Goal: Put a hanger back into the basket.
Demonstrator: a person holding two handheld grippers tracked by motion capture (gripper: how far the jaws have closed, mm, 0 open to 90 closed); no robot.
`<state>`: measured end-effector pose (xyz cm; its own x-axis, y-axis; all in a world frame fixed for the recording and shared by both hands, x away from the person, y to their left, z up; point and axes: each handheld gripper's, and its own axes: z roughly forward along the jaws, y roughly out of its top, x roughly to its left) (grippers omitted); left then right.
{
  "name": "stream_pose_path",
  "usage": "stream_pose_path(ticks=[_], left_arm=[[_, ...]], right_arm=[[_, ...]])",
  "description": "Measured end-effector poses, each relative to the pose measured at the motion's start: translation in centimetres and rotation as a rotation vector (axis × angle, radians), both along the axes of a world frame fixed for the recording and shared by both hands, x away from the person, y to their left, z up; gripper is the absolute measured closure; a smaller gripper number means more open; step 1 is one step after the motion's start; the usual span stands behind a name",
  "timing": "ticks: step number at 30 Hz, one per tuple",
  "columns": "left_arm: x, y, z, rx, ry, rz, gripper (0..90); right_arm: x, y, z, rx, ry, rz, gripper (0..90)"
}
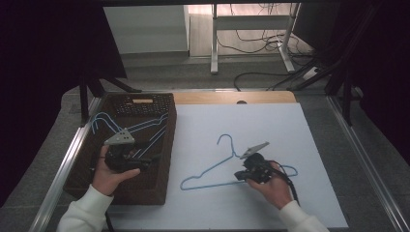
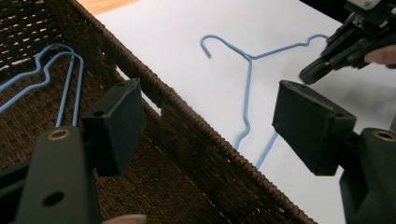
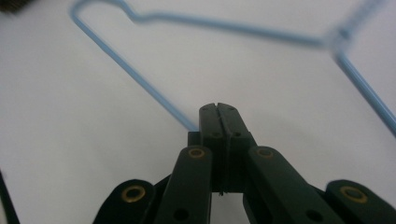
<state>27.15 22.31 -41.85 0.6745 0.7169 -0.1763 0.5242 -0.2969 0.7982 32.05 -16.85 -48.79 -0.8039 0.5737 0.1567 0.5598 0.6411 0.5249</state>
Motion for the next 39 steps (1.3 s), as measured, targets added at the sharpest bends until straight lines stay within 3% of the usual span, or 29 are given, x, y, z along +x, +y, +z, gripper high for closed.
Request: stream_pose_path(ticks=[4, 9, 16, 32, 35, 37, 39], left_arm=[[0.0, 0.0, -0.1, 0.001, 0.002, -0.001, 24.8], [-0.1, 0.2, 0.0, -0.002, 0.001, 0.003, 24.9], [-0.1, 0.0, 0.0, 0.002, 0.000, -0.001, 24.9], [-0.1, -0.2, 0.0, 0.001, 0.001, -0.003, 24.8], [-0.1, -0.2, 0.1, -0.002, -0.002, -0.004, 24.8], [-0.2, -0.2, 0.1, -0.003, -0.002, -0.004, 24.7], [-0.1, -0.2, 0.1, -0.001, -0.001, -0.004, 24.7]], right_arm=[[0.6, 2.8, -1.1, -0.003, 0.018, 0.037, 89.8], [0.6, 3.9, -2.2, -0.012, 0.065, 0.060, 89.8], [0.3, 3.4, -2.4, -0.011, 0.095, 0.063, 89.8], [-1.1, 2.0, -2.2, -0.006, 0.115, 0.082, 89.8], [-0.1, 1.5, -1.1, 0.030, 0.071, 0.030, 87.7], [1.2, 0.8, -0.1, 0.061, 0.036, -0.049, 82.6], [2.9, 0.2, 0.4, 0.055, 0.025, -0.130, 81.5]])
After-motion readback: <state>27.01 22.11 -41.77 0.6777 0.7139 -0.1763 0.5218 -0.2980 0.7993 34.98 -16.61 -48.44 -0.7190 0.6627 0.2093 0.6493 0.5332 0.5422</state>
